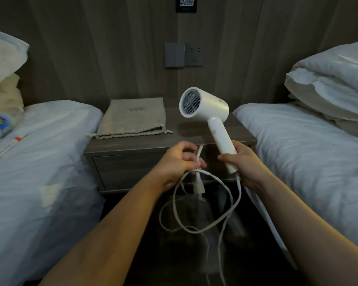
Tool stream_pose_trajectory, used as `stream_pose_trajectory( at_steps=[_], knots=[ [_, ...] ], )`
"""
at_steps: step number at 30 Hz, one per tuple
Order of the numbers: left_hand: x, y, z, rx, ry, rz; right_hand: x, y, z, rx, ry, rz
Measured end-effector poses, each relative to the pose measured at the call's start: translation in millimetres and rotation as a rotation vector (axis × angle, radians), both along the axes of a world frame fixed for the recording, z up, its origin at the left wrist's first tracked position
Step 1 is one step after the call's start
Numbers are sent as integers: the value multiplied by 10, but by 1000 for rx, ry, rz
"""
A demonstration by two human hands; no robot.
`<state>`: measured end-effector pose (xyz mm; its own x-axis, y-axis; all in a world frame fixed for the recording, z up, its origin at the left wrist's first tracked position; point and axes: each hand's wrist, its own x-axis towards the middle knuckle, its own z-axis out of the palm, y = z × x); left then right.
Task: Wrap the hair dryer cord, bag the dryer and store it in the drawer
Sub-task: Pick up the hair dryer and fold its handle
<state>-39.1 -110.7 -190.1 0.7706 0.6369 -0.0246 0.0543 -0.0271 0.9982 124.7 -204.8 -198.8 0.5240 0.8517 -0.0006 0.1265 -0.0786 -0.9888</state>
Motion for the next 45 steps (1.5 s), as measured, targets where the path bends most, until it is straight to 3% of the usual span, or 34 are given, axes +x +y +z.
stream_pose_trajectory(
  at_steps=[5,9,11,13,15,17,20,26,29,31,36,40,45],
  knots=[
    [-88,81,133,145,10,-209,5,102,33,26,-134,145],
    [-182,180,172,227,13,-38,58,146,66,7,-216,120],
    [-249,257,92,386,159,59,58,130,83,15,-310,34],
    [-321,336,-49,410,324,122,83,64,93,32,-404,-44],
    [-387,404,-150,40,249,177,152,-37,81,38,-444,-35],
    [-424,456,-180,-380,-18,157,220,-143,84,19,-481,34],
    [-421,515,-189,-520,-196,73,261,-244,143,-22,-580,168],
    [-432,431,-337,-414,-68,-122,203,-233,101,-118,-735,375],
    [-364,440,-388,-171,10,-66,177,-169,21,-182,-803,397],
    [-294,443,-410,-155,29,21,171,-112,-38,-208,-830,406],
    [-260,453,-418,-96,-16,99,202,-30,-145,-313,-752,394],
    [-266,438,-368,-50,-77,98,177,-22,-119,-235,-621,367],
    [-208,378,-356,-1,-127,172,152,9,-126,-161,-679,230]
  ],
)
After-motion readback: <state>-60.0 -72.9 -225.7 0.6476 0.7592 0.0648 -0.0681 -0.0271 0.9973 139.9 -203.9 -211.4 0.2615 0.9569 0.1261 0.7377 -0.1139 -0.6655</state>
